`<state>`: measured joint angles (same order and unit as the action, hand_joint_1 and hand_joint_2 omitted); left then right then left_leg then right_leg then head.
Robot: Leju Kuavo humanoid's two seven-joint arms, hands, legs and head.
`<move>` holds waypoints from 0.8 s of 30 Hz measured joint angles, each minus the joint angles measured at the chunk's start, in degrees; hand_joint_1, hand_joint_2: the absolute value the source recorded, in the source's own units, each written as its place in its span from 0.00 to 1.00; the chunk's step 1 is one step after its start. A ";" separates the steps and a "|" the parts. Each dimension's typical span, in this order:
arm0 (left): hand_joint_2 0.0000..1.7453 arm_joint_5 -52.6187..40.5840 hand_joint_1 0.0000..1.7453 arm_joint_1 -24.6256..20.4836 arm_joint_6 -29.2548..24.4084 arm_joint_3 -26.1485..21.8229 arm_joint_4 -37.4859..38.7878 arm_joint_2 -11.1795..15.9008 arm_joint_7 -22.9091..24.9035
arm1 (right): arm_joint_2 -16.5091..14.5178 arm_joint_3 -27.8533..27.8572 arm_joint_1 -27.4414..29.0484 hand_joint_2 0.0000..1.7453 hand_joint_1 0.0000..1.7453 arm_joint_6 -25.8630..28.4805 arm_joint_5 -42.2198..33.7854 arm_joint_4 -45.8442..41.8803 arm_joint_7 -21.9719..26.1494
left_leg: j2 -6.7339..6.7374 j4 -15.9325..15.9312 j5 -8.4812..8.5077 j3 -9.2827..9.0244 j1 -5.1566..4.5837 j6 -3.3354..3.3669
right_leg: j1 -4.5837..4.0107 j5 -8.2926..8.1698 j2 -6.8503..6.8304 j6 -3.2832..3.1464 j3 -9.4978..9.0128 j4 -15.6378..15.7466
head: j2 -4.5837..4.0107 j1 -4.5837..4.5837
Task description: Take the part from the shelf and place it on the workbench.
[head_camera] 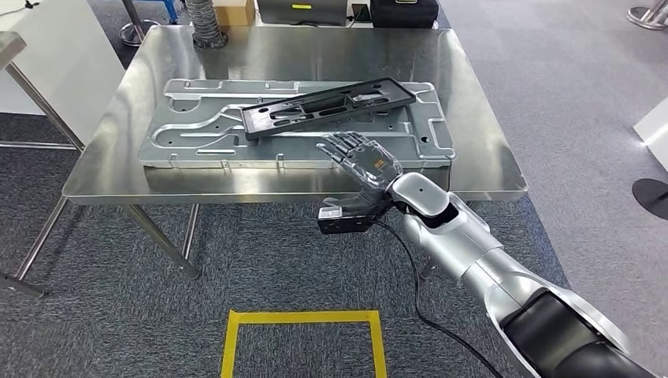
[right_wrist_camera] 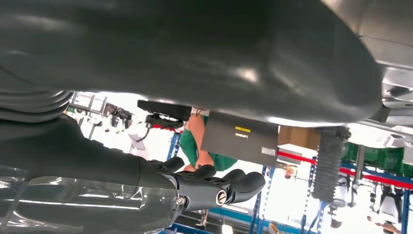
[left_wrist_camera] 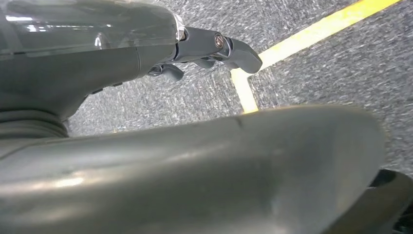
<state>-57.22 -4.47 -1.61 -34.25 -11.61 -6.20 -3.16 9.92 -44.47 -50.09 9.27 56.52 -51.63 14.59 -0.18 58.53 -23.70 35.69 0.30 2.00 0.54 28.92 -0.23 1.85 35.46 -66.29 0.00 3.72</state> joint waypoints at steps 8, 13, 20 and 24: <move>0.00 -0.20 0.00 -0.10 0.26 0.00 0.00 -0.20 0.19 | -0.06 0.14 -0.22 0.00 0.00 0.02 0.38 -0.05 -0.26 | -0.01 2.90 -1.62 2.15 -0.08 -2.31 | -0.23 -2.73 -0.43 -2.32 -4.87 10.66 | 0.00 0.00; 0.00 -0.20 0.00 -0.05 0.36 0.00 0.00 -0.18 0.15 | -0.17 0.15 0.51 0.00 0.00 -0.01 0.98 -0.02 -0.36 | 0.02 15.28 -7.66 5.08 0.38 -3.33 | -0.20 -4.43 -0.49 -2.37 -2.22 10.19 | 0.00 0.00; 0.00 -0.38 0.00 -0.30 0.43 0.00 0.00 0.02 0.04 | -0.28 0.87 0.72 0.00 0.00 0.00 1.87 -0.01 -0.49 | -0.25 0.68 -3.97 -4.03 0.31 -1.79 | -0.29 -5.71 -0.40 -0.44 0.49 8.15 | 0.00 0.00; 0.00 -0.28 0.00 -0.36 0.45 0.00 0.00 0.05 0.15 | -0.29 1.43 0.84 0.00 0.00 0.00 2.10 0.01 -0.07 | -0.02 0.29 -2.48 -2.62 0.42 0.05 | 0.13 -0.82 -0.16 0.75 3.24 2.26 | 0.00 0.00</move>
<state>-57.50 -4.83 -1.16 -34.25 -11.61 -6.15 -3.01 9.63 -43.05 -49.24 9.27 58.63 -51.63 14.52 -0.20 58.82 -26.19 33.07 0.73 2.05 0.68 28.10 -0.40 2.60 38.70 -64.03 0.00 3.72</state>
